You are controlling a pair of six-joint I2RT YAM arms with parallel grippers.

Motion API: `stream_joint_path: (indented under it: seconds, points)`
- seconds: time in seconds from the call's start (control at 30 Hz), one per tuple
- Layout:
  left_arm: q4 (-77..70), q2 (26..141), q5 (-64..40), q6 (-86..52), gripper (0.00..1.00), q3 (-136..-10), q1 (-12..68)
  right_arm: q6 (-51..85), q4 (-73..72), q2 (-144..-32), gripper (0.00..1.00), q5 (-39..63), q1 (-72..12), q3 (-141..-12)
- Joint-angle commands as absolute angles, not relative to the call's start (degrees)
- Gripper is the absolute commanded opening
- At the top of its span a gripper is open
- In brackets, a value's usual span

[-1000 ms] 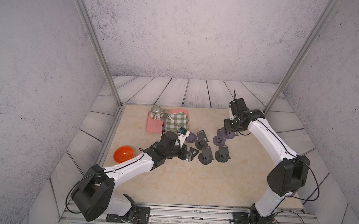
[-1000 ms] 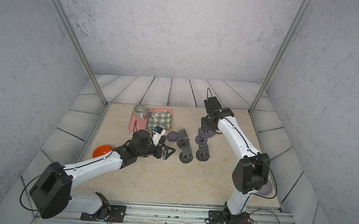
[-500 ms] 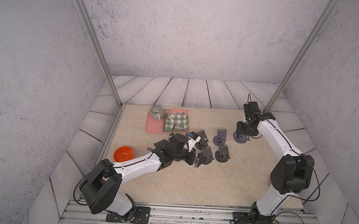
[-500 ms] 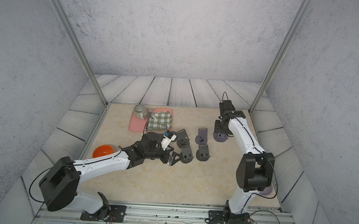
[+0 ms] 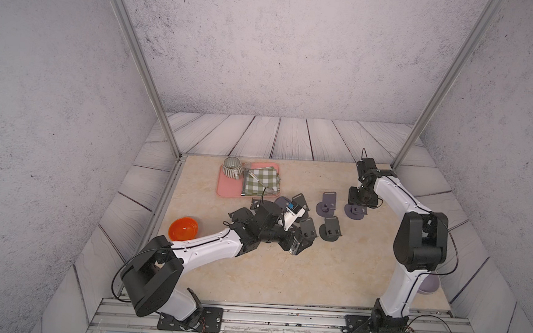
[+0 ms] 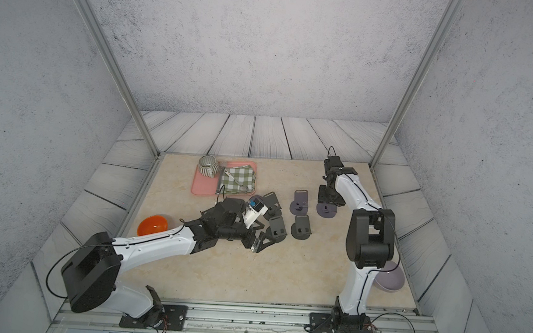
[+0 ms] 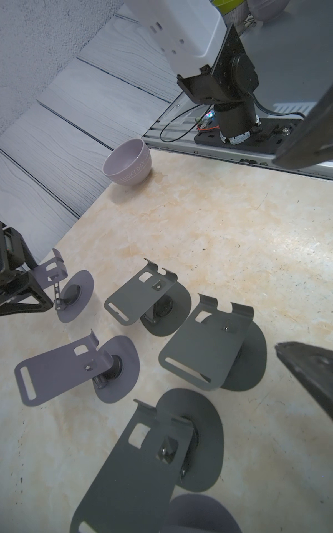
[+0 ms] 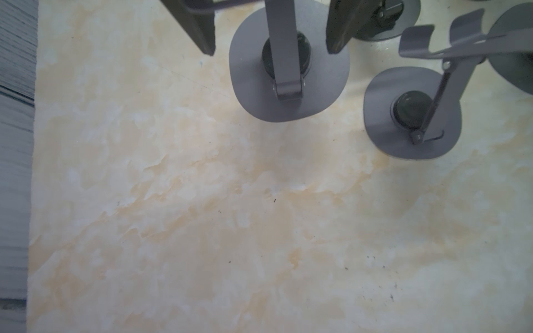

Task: Open the phone stand
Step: Place the phone stand at the center of the board.

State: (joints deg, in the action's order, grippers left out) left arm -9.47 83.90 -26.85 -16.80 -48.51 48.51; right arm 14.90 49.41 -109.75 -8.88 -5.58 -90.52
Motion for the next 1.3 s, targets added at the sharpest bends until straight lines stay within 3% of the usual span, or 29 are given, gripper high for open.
stream_joint_path:
  seconds: [0.0, 0.57, 0.73, 0.93, 1.27]
  points:
    - [-10.2, 84.7, -27.6, -15.8, 0.99, -49.5, 48.9, 15.9, 48.0, -111.2, 0.57, -8.3, -5.0, -89.6]
    - [-10.6, 85.2, -27.9, -15.6, 0.99, -48.1, 49.0, 16.6, 44.7, -115.3, 0.63, -9.7, -5.0, -86.5]
    - [-10.6, 85.3, -27.8, -15.7, 0.99, -48.1, 49.1, 16.6, 45.2, -113.8, 0.76, -10.0, -4.9, -86.3]
    - [-9.4, 84.3, -26.1, -15.3, 0.98, -48.1, 49.1, 16.5, 46.4, -110.1, 0.99, -9.6, -4.9, -86.6]
    - [-3.0, 79.6, -14.3, -13.6, 0.98, -47.9, 49.0, 16.3, 48.3, -102.3, 0.99, -7.7, -5.8, -87.0]
